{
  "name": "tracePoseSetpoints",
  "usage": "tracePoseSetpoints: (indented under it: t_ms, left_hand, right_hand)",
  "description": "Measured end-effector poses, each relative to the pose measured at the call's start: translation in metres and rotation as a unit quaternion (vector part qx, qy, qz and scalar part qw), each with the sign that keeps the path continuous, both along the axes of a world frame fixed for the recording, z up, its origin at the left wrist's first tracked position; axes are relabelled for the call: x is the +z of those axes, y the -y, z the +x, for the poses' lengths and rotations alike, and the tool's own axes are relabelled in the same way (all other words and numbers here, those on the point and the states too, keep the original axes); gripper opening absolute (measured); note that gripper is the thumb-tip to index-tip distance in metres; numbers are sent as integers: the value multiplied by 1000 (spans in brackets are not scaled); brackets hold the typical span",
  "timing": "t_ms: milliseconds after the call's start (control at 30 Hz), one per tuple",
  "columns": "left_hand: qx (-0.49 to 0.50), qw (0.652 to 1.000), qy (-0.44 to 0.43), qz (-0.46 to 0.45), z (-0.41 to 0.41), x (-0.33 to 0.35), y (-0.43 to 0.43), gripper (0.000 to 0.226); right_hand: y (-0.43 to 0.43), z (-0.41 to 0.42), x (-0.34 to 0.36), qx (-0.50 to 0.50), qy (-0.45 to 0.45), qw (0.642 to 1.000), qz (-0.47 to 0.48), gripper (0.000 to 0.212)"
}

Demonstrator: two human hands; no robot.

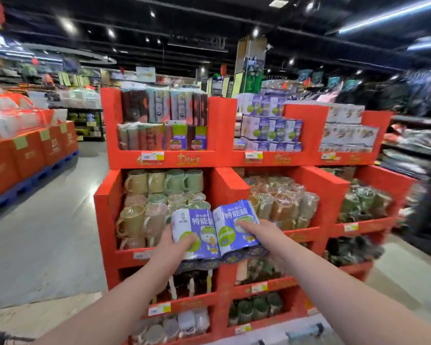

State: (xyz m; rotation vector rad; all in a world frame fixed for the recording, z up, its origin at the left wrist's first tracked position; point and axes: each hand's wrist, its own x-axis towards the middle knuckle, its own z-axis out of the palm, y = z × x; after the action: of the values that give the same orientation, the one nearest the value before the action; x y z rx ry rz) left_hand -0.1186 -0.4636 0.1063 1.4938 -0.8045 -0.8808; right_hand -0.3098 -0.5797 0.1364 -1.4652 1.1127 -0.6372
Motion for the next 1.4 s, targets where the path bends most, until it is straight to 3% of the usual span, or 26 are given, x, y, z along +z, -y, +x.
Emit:
tracePoseSetpoints:
  t_ms: [133,267,533,600,700,867,967,1167,1300,1400]
  left_hand:
    - [-25,999,-1,-20,-55,9,41,40]
    - [-33,999,13,-34,-118,21,85,39]
    - [-74,997,3,-38,-190,28,157,54]
    - [-73,997,2,-39,-197,32,174,46]
    - [-80,996,15,-42,-200,35,205,39]
    - [-124,991,13,-56,-202,40,270,42]
    - [-138,988,2,-67,-198,45,311,39]
    - [-163,983,15,-88,-166,62,386,73]
    - [-164,982,19,-97,-139,66,429,66]
    - [-154,982,3,-109,-124,64,455,51]
  right_hand:
    - [30,-61,13,-26,-2,1000,-13,37]
    - [60,-128,28,-45,9,998,-35,24]
    - [119,-205,32,-88,38,995,-27,37]
    - [134,-214,32,-92,47,994,-32,29]
    - [156,-222,32,-101,56,993,-37,21]
    - [205,-226,37,-131,60,989,-43,35]
    - [238,-223,45,-148,55,986,-48,32]
    - [312,-196,60,-165,69,982,-55,26]
    - [357,-168,60,-160,79,983,-45,56]
    - [386,-149,63,-152,83,984,-42,40]
